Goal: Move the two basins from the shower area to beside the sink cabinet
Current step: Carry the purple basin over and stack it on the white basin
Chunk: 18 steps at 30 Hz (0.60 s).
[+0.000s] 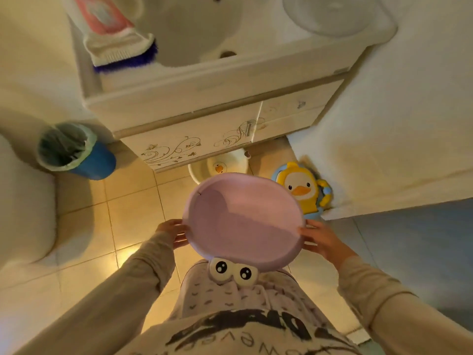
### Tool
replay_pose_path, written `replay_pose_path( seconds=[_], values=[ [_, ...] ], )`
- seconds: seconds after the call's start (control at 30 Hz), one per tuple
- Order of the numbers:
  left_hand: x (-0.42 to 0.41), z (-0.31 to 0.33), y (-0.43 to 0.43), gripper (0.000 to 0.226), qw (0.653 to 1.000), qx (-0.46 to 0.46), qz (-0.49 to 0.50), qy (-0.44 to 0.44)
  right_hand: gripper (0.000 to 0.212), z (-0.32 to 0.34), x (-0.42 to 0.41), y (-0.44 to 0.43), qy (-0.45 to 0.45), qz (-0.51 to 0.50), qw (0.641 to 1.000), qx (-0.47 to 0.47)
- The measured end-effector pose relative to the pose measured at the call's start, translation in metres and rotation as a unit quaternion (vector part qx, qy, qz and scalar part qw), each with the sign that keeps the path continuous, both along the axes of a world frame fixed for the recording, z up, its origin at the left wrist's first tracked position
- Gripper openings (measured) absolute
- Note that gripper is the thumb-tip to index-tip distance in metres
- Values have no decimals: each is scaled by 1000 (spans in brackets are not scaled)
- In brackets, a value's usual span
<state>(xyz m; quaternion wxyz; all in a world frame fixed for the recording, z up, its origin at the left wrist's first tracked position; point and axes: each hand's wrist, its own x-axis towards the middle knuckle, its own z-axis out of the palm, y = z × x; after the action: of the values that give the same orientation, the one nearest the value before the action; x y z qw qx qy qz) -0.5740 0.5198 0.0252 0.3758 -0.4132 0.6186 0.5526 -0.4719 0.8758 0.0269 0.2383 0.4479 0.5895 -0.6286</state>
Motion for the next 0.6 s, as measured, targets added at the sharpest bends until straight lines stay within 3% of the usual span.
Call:
replay_pose_path(
  seconds=[0.3, 0.47, 0.6],
  values=[
    [30, -6, 49, 46, 983, 6, 181, -21, 35, -28, -101, 56, -39, 138, 989, 17],
    [45, -25, 69, 46, 977, -14, 202, -62, 28, -55, -119, 66, -78, 175, 980, 53],
    [38, -57, 78, 44, 977, -28, 187, -101, 5, -87, -124, 68, -122, 173, 975, 64]
  ],
)
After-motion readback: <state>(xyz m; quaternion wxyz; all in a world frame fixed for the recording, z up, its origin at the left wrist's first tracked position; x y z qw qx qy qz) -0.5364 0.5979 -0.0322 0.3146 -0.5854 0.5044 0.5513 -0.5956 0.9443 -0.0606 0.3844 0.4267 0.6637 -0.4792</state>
